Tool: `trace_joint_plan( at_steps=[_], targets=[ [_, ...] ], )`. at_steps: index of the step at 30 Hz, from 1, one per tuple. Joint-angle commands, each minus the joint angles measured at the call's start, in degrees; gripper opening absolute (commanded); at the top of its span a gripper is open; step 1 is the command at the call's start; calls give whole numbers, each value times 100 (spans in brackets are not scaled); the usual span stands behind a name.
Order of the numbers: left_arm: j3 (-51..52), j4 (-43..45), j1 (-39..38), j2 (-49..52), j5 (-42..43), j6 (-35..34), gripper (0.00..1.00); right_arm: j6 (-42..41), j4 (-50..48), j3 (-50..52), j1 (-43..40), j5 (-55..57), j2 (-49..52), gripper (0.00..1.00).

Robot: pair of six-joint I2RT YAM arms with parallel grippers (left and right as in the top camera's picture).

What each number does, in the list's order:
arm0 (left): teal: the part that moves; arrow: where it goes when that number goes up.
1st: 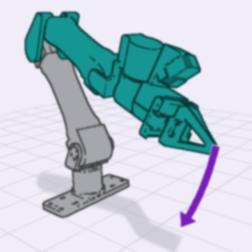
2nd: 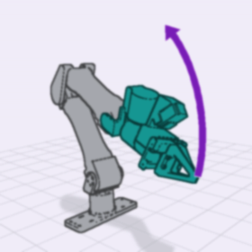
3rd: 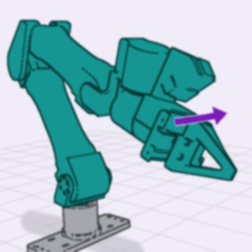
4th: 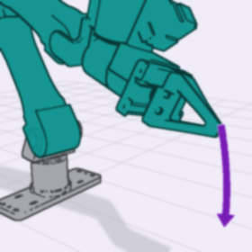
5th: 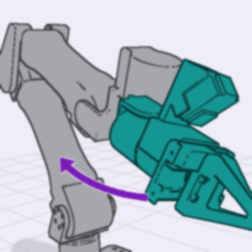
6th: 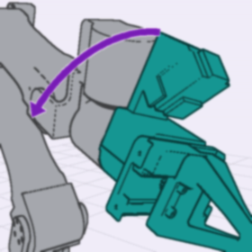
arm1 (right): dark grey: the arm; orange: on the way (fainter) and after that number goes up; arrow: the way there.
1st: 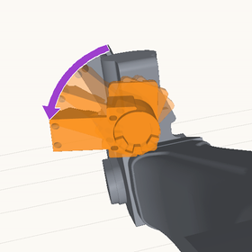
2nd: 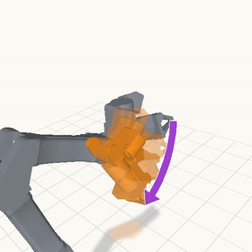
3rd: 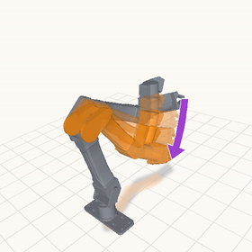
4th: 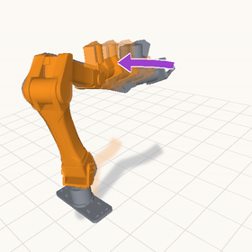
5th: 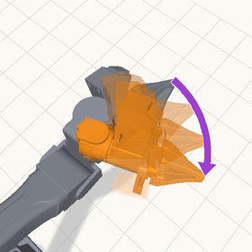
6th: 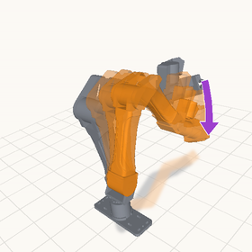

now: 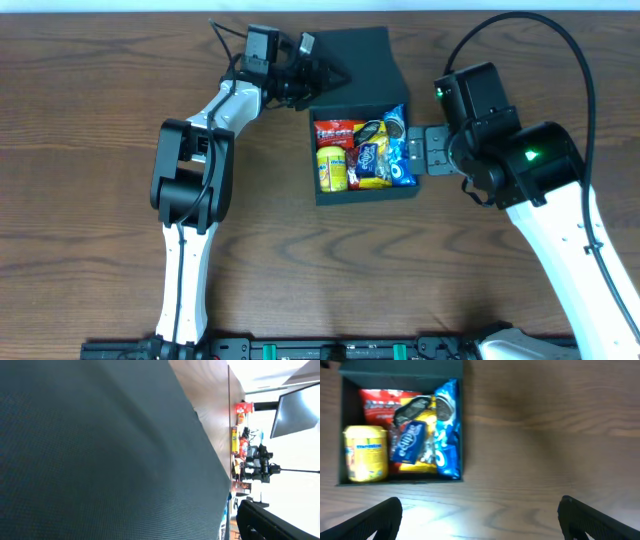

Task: Pack container
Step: 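Push the box lid forward and down with the left gripper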

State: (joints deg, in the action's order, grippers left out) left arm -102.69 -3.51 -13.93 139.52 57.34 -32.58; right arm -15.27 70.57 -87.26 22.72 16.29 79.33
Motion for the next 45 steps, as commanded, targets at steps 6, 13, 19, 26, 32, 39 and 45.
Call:
trace_joint_plan(
  at_steps=[6, 13, 19, 26, 32, 39, 45],
  targets=[
    [-426, -66, 48, -120, 319, 645, 95, 52, 212, -4, -186, 511, -59, 99],
    [-494, -1373, 46, -667, -411, 1919, 95, 55, 249, -4, -289, 511, -59, 99],
    [-494, -1755, 0, -1252, -960, 2535, 95, 55, 243, -4, -295, 511, -59, 99],
    [-494, -1941, -68, -1659, -846, 2741, 95, 55, 245, -4, -295, 514, -59, 99],
    [-494, -2636, -330, -2347, -1169, 3224, 95, 52, 227, -4, -299, 619, -59, 99],
    [-494, -3615, -761, -3064, -1961, 3641, 95, 55, 203, -4, -544, 623, -59, 99],
    [-494, -4470, -957, -3449, -2033, 3648, 95, 52, 208, -7, -1008, 614, -61, 99]
  ],
)
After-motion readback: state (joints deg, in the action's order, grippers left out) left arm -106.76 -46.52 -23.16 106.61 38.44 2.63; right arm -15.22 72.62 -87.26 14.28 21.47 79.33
